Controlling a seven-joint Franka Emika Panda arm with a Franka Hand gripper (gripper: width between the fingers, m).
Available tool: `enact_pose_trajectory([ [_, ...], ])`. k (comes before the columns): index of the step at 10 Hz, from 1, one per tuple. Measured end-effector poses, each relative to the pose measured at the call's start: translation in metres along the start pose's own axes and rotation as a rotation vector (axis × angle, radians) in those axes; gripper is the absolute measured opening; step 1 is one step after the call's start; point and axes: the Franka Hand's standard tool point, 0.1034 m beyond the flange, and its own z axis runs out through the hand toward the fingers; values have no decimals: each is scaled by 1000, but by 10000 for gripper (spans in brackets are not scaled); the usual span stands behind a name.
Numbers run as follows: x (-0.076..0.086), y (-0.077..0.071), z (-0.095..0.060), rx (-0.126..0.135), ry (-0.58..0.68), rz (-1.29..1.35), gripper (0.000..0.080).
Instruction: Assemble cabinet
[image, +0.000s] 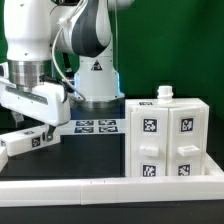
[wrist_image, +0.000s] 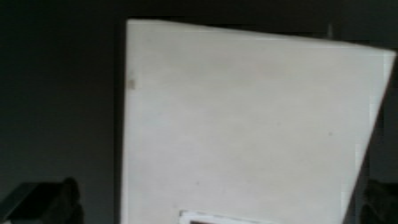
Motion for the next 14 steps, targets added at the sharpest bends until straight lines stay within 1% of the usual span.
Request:
enact_pose_trajectory([
  [2,5,1,1,-1,4,-26,561],
  [8,6,0,1,-1,7,-47,562],
  [9,3,-6,-1,2,-3,-37,562],
  [13,-19,-63,-45,63,-22,-34,563],
  [14,-26,-80,-57,76,-31,-20,563],
])
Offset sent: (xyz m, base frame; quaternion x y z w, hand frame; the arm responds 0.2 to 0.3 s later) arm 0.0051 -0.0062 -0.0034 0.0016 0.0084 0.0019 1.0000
